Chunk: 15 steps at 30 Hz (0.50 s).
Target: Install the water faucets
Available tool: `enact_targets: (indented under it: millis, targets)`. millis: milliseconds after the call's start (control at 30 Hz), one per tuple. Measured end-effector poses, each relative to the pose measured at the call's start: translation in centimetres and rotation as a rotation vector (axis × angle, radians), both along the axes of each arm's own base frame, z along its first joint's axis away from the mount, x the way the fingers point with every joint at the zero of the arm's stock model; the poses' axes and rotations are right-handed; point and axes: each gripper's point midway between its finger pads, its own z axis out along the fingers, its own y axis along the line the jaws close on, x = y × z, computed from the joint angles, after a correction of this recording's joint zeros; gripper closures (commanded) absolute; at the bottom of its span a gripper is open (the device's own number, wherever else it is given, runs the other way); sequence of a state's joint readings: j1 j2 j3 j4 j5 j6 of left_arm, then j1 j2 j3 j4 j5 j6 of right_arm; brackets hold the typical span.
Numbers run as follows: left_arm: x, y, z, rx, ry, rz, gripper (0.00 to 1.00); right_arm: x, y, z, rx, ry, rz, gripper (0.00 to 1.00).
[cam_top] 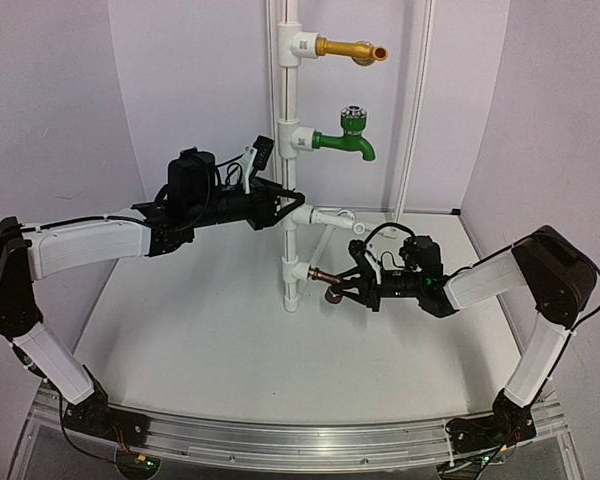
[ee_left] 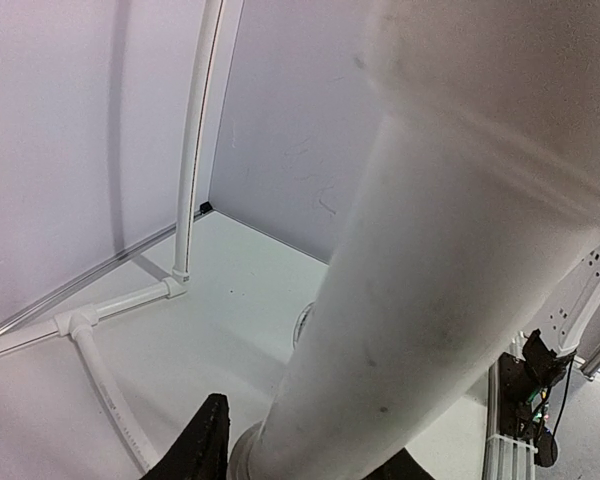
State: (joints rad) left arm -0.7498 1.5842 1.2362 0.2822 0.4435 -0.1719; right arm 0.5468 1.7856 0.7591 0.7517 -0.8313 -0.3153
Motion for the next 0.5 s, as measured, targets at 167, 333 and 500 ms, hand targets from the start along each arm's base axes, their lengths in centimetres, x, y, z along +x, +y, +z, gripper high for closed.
enact_targets:
  millis: [167,333,500]
  targets:
    - [-0.01,0.03,0.01,0.001,0.000,0.000,1.00,-0.15,-0.11,0.55,0.000,0.002,-0.002,1.00]
    - [-0.01,0.03,0.00,0.001,0.000,0.000,1.00,-0.19,-0.19,0.81,-0.001,0.003,-0.004,1.00]
    - [-0.01,0.03,0.00,0.001,0.000,0.000,1.00,-0.12,-0.21,0.78,-0.006,-0.010,-0.006,1.00]
